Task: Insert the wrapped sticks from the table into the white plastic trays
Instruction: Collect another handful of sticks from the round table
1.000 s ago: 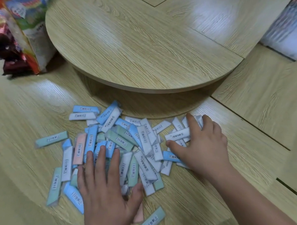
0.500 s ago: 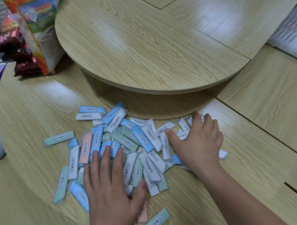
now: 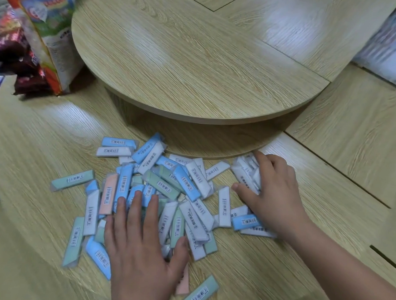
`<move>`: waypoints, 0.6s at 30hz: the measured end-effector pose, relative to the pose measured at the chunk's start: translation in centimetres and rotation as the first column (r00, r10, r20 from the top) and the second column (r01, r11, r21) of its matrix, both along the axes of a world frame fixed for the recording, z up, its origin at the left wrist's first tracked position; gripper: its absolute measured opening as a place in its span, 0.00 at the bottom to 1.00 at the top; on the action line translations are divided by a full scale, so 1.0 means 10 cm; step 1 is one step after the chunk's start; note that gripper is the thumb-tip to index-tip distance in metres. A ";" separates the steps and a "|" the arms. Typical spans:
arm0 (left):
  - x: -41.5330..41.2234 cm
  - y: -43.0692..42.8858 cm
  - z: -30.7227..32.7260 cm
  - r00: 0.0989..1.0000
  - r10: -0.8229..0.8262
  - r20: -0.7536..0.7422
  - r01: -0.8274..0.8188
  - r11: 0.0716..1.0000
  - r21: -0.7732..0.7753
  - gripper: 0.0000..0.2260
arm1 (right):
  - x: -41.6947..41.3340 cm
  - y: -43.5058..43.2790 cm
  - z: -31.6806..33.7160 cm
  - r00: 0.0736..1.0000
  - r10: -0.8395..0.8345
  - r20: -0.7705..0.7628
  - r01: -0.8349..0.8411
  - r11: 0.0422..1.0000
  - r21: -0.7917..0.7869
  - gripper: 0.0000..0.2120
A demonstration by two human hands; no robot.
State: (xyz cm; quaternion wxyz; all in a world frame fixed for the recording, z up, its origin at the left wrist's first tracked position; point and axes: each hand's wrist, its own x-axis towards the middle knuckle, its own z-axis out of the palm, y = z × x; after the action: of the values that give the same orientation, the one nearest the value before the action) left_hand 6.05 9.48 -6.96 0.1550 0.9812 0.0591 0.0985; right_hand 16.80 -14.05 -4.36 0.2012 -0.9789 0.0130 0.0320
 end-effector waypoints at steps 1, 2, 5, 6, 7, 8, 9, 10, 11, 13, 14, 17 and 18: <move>0.00 -0.01 0.01 1.000 -0.001 -0.010 0.001 1.000 0.003 0.38 | 0.01 0.00 0.00 1.000 0.020 0.004 -0.019 1.000 -0.014 0.38; 0.01 -0.01 0.02 1.000 0.000 -0.022 0.000 1.000 0.006 0.38 | 0.03 0.00 0.00 0.999 0.036 0.007 -0.036 0.999 -0.029 0.36; 0.01 -0.02 0.05 0.999 0.000 -0.049 0.000 1.000 0.002 0.36 | 0.05 0.04 0.02 0.996 0.087 0.032 -0.083 0.991 -0.109 0.31; 0.01 -0.02 0.06 0.999 -0.004 -0.049 0.004 1.000 -0.006 0.36 | 0.06 0.06 0.03 0.995 0.099 0.035 -0.093 0.985 -0.147 0.31; 0.00 -0.02 0.07 0.999 -0.009 -0.050 0.009 1.000 -0.013 0.36 | 0.07 0.08 0.05 0.994 0.107 0.031 -0.099 0.977 -0.188 0.30; 0.01 -0.01 0.07 0.998 -0.015 -0.054 0.014 1.000 -0.022 0.35 | 0.08 0.10 0.06 0.993 0.115 0.023 -0.106 0.967 -0.233 0.29; 0.02 -0.02 0.08 0.998 -0.019 -0.064 0.017 0.999 -0.028 0.35 | 0.10 0.11 0.07 0.992 0.124 0.014 -0.115 0.953 -0.280 0.28; 0.04 -0.02 0.09 0.997 -0.021 -0.079 0.019 0.999 -0.030 0.35 | 0.11 0.12 0.08 0.991 0.136 0.004 -0.128 0.937 -0.326 0.27; 0.05 -0.03 0.10 0.995 -0.022 -0.097 0.019 0.999 -0.028 0.35 | 0.12 0.12 0.09 0.989 0.149 -0.009 -0.142 0.920 -0.366 0.26; 0.07 -0.04 0.12 0.991 -0.027 -0.133 0.023 0.999 -0.027 0.35 | 0.14 0.14 0.13 0.987 0.158 -0.042 -0.161 0.890 -0.426 0.25; 0.08 -0.04 0.13 0.988 -0.027 -0.149 0.023 0.999 -0.025 0.35 | 0.15 0.15 0.15 0.985 0.161 -0.059 -0.170 0.878 -0.448 0.25; 0.09 -0.04 0.15 0.984 -0.020 -0.176 0.022 1.000 0.008 0.36 | 0.16 0.14 0.15 0.978 0.192 -0.085 -0.210 0.866 -0.454 0.26; 0.08 -0.02 0.15 0.985 -0.011 -0.172 0.016 0.999 0.028 0.37 | 0.17 0.12 0.15 0.976 0.200 -0.087 -0.217 0.875 -0.432 0.27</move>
State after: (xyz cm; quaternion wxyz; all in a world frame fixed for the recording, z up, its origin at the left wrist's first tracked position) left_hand 6.87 9.24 -5.51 0.1355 0.9886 0.0643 0.0133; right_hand 18.52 -12.81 -2.82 -0.0293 -0.9938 -0.0816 0.0690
